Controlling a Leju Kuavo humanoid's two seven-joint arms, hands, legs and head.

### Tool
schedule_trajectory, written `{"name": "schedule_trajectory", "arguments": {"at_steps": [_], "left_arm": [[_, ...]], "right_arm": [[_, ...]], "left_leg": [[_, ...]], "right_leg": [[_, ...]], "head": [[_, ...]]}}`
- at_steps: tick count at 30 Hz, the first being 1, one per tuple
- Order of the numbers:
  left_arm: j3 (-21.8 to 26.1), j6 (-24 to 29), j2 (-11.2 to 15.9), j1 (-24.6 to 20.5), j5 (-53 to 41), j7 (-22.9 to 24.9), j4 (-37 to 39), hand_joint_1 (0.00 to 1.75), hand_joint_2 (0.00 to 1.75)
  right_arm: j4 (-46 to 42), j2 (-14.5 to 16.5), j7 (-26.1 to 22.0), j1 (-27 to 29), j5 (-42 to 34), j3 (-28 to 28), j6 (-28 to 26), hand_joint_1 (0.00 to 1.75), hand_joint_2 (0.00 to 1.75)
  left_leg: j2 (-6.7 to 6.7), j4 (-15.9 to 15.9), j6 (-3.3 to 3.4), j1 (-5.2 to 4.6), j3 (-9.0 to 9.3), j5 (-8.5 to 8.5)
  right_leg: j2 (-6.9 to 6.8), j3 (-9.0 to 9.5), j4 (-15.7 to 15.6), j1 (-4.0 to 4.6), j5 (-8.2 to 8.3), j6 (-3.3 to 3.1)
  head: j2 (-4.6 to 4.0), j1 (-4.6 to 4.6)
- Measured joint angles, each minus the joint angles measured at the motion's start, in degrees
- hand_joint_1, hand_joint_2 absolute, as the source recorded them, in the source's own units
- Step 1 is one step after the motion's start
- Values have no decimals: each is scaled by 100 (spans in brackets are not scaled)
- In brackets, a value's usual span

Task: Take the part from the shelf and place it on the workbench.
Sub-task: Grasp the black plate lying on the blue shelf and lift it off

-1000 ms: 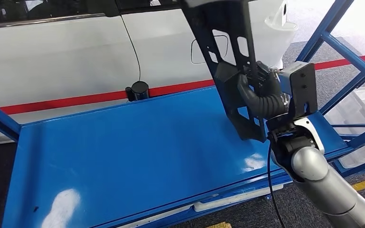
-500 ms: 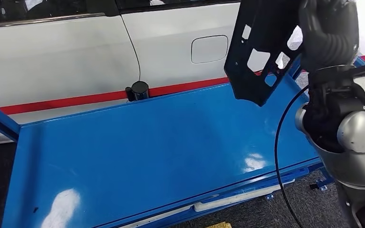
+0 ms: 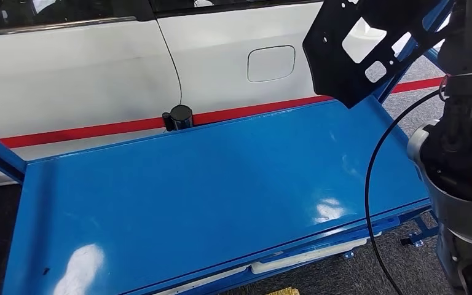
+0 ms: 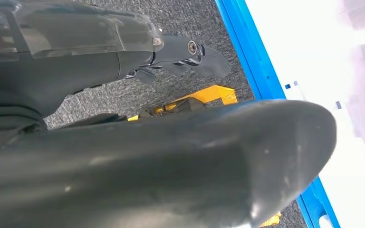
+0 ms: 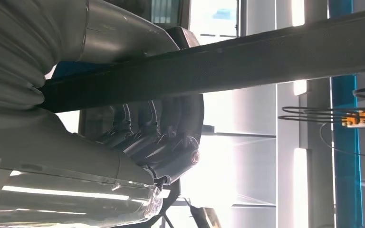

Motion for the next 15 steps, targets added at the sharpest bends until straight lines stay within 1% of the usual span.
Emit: {"name": "schedule_trajectory", "arguments": {"at_steps": [2, 6, 11, 13, 15], "left_arm": [[17, -6, -3, -4, -21, -14, 0, 0, 175], [26, 40, -26, -25, -149, 13, 0, 0, 175], [26, 285, -75, -38, -230, 203, 0, 0, 175], [26, 288, -104, -40, -199, 432, 0, 0, 175], [25, 264, -142, -37, -221, 889, 0, 0, 175]], "right_arm": [[-25, 20, -3, -5, 47, -21, 0, 175, 175], [-78, 61, 6, -35, 197, -40, 0, 175, 175], [-137, 115, 145, -122, 454, -41, 0, 175, 175], [-186, 148, 169, -159, 516, -39, 0, 175, 175], [-228, 221, 115, -187, 492, -23, 0, 175, 175]], "left_leg": [[0, 0, 0, 0, 1, 0], [1, 0, 0, 1, 1, 0], [4, 0, 0, 1, 0, 0], [7, 0, 0, 1, -3, 0], [20, -1, 0, 1, -3, 0]], "right_leg": [[0, 0, 0, 0, 0, 0], [0, 0, 1, 0, 0, 0], [0, 0, 1, 0, 0, 0], [0, 0, 1, 0, 0, 0], [1, 0, 2, -1, 0, 0]], "head": [[0, -1], [0, -2], [0, -1], [0, 0], [0, 2]]}}
